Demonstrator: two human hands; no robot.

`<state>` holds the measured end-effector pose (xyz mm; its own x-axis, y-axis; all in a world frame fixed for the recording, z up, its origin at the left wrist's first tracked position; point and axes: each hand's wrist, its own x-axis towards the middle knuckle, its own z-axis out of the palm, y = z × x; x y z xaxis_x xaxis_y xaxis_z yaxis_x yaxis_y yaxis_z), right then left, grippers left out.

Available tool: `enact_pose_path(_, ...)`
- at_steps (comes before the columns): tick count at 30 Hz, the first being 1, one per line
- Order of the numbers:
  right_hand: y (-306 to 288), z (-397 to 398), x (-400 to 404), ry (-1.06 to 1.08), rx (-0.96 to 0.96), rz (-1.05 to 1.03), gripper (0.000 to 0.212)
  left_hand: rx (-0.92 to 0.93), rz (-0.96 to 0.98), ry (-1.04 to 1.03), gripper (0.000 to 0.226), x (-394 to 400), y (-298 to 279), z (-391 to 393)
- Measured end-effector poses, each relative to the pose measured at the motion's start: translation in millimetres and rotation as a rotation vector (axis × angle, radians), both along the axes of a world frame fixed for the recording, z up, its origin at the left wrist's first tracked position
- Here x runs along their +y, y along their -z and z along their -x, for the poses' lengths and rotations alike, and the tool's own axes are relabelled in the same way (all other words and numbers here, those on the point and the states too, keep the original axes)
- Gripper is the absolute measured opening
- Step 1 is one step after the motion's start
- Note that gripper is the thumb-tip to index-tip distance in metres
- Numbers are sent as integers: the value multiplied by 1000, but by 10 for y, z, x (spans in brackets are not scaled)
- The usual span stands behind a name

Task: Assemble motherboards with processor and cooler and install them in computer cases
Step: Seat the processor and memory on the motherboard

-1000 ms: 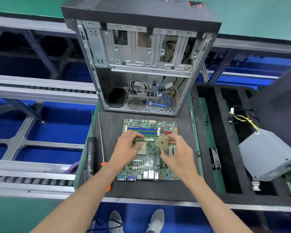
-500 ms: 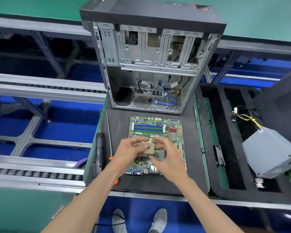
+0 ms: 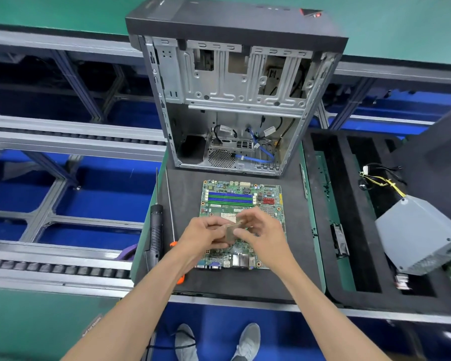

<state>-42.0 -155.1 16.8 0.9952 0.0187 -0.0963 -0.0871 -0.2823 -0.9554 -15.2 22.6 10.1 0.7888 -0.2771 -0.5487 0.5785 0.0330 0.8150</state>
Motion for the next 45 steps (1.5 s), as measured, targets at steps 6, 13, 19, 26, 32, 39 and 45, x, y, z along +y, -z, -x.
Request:
enact_pose_path(6, -3, -35, -24, 78, 132, -127, 31, 60, 96, 22, 27, 71, 7, -7)
enact_pose_path(13, 4, -77, -45, 94, 145, -110, 30, 6, 11, 50, 15, 21, 55, -33)
enact_pose_path(19, 136, -4, -14, 189, 286, -145, 26, 49, 30, -82, 19, 10, 178, 15)
enact_pose_path(26, 260, 20, 13, 184, 418, -152, 16, -405, -471, 196, 55, 54, 275, 66)
enact_pose_path(32, 299, -111, 12, 144, 431, -104, 17, -784, -743, 521, 58, -13, 294, -153)
enact_pose_path(39, 397, -193, -123, 166, 140, 319, 17, -840, -910, 516, 52, 72, 385, -395)
enact_pose_path(45, 550, -178, -205, -13, -35, 397, 34, -812, -994, 558, 53, -2, 438, -501)
